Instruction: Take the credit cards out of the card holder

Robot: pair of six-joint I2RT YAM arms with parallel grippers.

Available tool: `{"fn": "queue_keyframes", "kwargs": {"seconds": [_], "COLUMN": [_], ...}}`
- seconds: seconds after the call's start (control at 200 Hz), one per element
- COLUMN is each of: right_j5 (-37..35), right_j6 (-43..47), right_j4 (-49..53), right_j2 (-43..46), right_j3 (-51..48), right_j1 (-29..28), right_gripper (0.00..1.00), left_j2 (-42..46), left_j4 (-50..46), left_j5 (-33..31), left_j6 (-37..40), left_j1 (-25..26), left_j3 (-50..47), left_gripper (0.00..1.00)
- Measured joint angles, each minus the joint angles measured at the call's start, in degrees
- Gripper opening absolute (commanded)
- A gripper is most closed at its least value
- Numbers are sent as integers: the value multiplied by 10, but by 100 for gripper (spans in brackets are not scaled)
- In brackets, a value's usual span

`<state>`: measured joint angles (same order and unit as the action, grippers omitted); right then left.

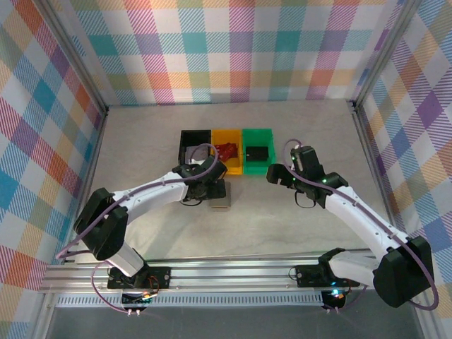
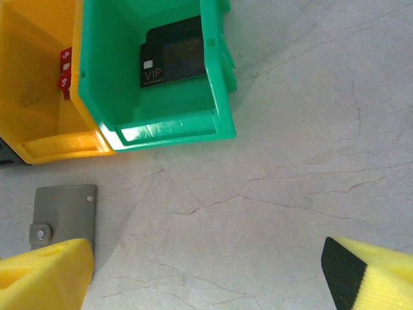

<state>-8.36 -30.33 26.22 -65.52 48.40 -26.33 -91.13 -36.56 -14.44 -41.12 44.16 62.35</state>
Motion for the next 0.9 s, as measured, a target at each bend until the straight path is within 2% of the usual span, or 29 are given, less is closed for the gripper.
{"fn": "queue_keyframes", "kwargs": {"seconds": [0.9], "right_j5": [0], "right_j6": [8], "right_j4": [-4], "right_j2": [6], "right_j3": [0], "right_j1": [0], "right_gripper": [92], "left_j2": [-53], "left_j4": [-8], "left_j5": [3], "left_j6": [0], "left_j1": [8], "left_j3": [33], "left_gripper": [96]}}
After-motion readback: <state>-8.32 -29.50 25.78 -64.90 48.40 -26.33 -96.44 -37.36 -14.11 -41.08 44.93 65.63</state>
